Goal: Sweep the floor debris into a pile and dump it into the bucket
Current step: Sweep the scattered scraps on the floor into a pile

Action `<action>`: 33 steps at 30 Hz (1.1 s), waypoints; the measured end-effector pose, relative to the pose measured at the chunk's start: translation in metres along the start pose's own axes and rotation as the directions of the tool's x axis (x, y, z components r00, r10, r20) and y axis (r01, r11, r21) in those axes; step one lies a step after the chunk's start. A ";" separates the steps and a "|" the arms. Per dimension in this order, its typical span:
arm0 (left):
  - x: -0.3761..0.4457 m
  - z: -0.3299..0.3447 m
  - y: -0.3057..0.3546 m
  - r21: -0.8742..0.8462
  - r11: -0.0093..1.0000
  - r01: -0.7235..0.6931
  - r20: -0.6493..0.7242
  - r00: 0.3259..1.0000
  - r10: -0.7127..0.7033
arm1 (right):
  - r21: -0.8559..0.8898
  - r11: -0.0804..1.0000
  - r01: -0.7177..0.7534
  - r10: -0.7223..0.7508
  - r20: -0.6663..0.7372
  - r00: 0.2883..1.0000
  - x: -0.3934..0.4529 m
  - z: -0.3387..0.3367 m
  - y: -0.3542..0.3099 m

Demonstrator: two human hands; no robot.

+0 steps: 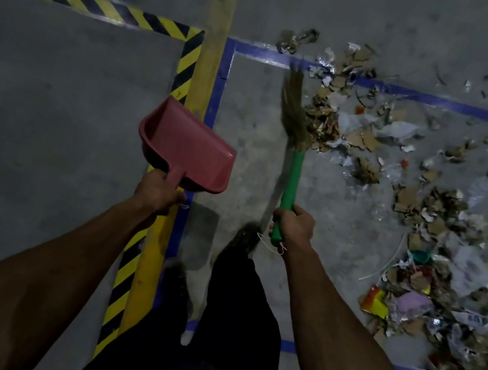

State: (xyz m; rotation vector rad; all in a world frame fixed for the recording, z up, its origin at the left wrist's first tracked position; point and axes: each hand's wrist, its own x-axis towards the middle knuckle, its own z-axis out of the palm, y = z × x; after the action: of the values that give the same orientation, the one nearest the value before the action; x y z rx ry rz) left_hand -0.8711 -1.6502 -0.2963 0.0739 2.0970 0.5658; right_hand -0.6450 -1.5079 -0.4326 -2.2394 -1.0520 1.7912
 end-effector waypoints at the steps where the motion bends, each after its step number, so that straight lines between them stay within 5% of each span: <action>1: 0.001 0.005 0.011 0.011 1.000 -0.011 0.008 1.000 0.011 | 0.042 0.999 -0.008 0.008 -0.013 1.000 -0.007 -0.007 -0.016; 10: 0.020 0.049 0.086 0.082 0.991 -0.102 0.104 0.990 0.093 | 0.401 0.911 -0.097 0.159 -0.126 0.979 -0.003 -0.086 -0.088; 21: 0.035 0.072 0.114 0.138 0.982 -0.131 0.108 0.987 0.116 | 0.720 0.692 0.053 0.244 -0.303 0.921 0.004 -0.139 -0.097; 33: 0.026 0.071 0.106 0.177 0.973 -0.147 0.150 0.981 0.121 | 0.598 0.801 -0.039 0.114 -0.089 0.989 -0.097 -0.066 -0.047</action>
State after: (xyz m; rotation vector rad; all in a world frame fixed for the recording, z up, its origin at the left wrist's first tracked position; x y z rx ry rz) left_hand -0.8459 -1.5226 -0.3040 0.3565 2.0149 0.4286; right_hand -0.6156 -1.5034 -0.3100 -1.9677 -0.2974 1.6729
